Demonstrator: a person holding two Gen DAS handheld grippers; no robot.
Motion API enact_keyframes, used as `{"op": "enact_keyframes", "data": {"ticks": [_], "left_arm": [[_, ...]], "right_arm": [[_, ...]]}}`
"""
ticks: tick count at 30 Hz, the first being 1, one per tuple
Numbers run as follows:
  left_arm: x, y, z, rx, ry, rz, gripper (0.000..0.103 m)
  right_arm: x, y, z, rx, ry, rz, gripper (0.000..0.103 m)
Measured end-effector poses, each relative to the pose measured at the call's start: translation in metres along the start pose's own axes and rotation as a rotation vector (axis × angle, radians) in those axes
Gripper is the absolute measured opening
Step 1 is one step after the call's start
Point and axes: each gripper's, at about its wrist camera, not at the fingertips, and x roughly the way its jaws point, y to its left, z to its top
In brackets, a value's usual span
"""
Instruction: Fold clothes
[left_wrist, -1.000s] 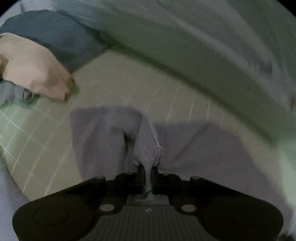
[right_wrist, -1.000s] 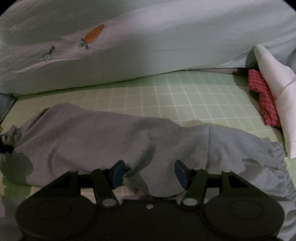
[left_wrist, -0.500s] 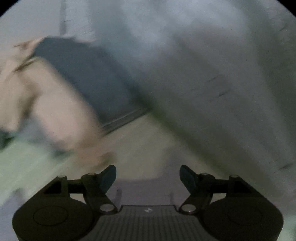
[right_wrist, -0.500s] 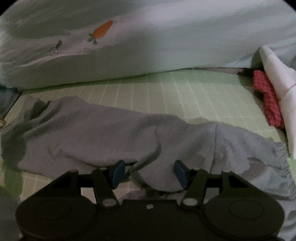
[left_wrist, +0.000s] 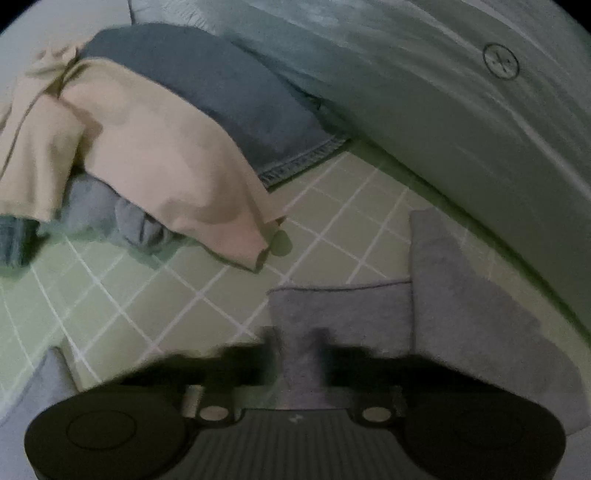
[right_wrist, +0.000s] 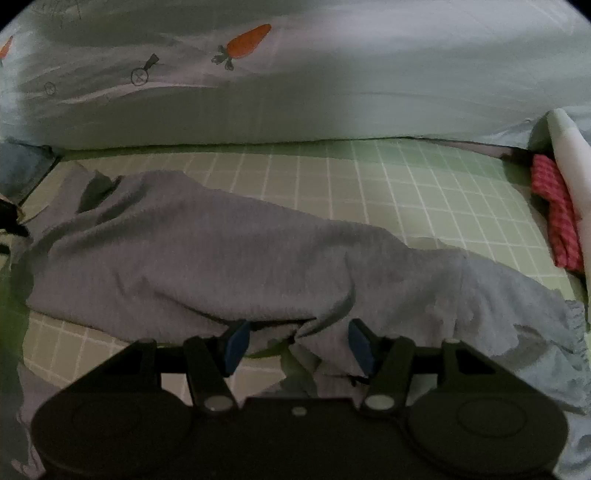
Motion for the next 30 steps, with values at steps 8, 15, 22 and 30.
{"op": "enact_keyframes", "data": {"ticks": [8,15,22,30], "left_arm": [[-0.024,0.079,-0.009,-0.169,-0.079,0.153,0.001],[-0.063,0.117,-0.041,-0.224,-0.069,0.140,0.027],[-0.125,0.071,-0.091,-0.034,-0.085,0.003,0.083],[-0.168,0.009,-0.173,0.163,-0.008,-0.075,0.086]], "right_arm": [[-0.001,0.003,-0.003,-0.007,-0.003,-0.007,0.060],[-0.012,-0.003,-0.010,-0.014,-0.056,-0.016,0.065],[-0.041,-0.042,-0.040,0.018,-0.176,-0.051,0.103],[-0.059,-0.123,-0.068,0.055,-0.200,-0.152,0.103]]}}
